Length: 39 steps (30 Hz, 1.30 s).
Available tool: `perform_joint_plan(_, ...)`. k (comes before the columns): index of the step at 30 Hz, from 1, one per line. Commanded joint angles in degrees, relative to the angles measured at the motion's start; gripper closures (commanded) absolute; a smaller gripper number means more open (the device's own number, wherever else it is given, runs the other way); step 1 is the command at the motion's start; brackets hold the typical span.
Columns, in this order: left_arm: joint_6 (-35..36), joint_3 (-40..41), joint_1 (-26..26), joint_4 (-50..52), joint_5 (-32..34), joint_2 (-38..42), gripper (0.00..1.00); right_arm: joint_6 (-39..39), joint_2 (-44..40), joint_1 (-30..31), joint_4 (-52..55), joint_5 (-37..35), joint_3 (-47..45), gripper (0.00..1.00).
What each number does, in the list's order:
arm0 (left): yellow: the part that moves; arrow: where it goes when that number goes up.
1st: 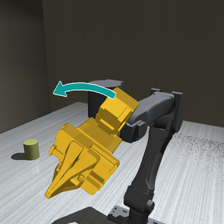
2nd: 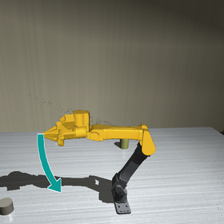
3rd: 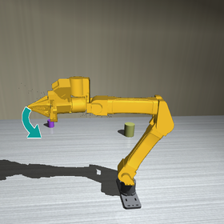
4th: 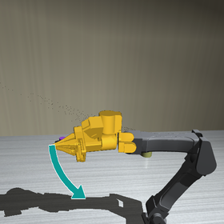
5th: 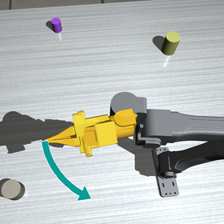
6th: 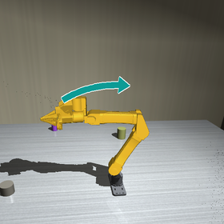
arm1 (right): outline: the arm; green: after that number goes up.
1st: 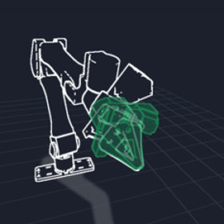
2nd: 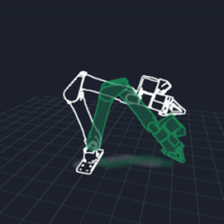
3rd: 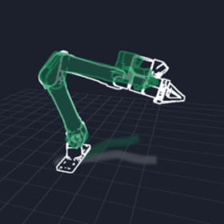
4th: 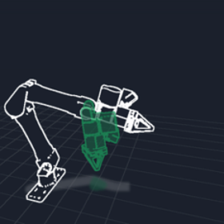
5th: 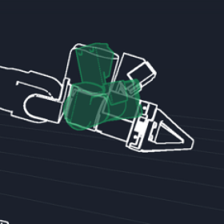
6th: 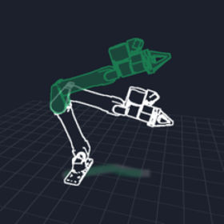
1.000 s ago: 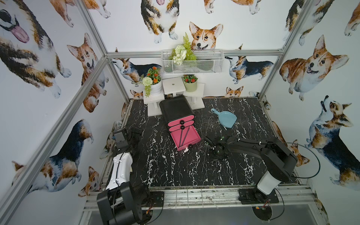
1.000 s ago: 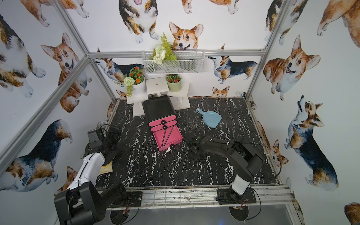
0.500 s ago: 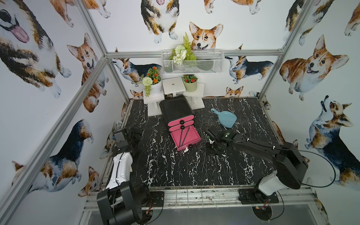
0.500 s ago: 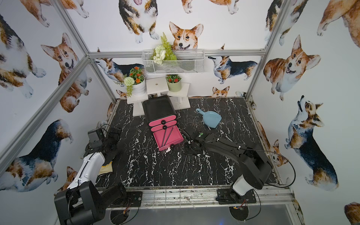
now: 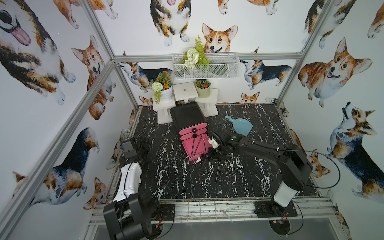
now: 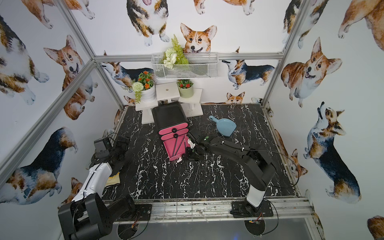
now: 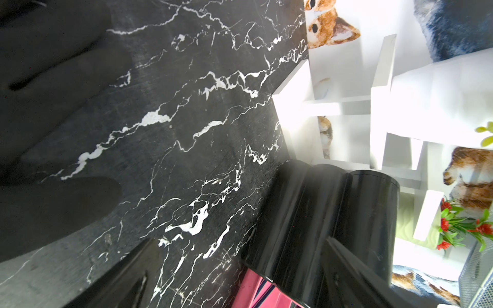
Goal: Please place the pencils in the drawer according to their color
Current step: Place the pencil in the drawer.
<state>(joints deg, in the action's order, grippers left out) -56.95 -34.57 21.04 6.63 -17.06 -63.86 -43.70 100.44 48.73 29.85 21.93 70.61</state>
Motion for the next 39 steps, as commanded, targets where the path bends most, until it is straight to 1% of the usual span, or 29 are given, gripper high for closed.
perform_joint_plan(1, 0.70, 0.20, 0.06, -0.68, -0.17, -0.13, 0.00, -0.96, 2.87, -0.29, -2.53, 2.95, 2.85, 1.00)
perform_joint_plan(5, 0.70, 0.13, 0.06, -0.92, -0.32, -0.48, 0.00, -3.14, 5.95, -1.54, -4.72, 5.10, 4.10, 1.00)
perform_joint_plan(11, 0.87, 0.29, 0.06, -0.92, 0.00, -0.61, 0.00, -4.67, 7.66, -2.87, -6.14, 5.84, 5.77, 1.00)
perform_joint_plan(20, 0.74, 0.29, 0.06, -1.71, -0.39, -1.45, 0.00, -5.72, 10.34, -6.40, -6.06, 3.42, 8.91, 1.00)
perform_joint_plan(34, 0.94, 0.20, 0.06, -1.45, -0.55, -1.27, 0.00, -6.96, 17.52, -7.31, -6.06, 2.94, 16.96, 1.00)
perform_joint_plan(35, 1.04, 0.04, 0.06, -1.45, -0.62, -1.27, 0.00, -7.14, 17.74, -7.24, -6.48, 2.94, 17.10, 0.99)
perform_joint_plan(39, 1.19, -0.33, 0.06, -1.01, -0.37, -1.18, 0.00, -6.96, 17.28, -6.72, -6.99, 2.64, 17.19, 0.82)
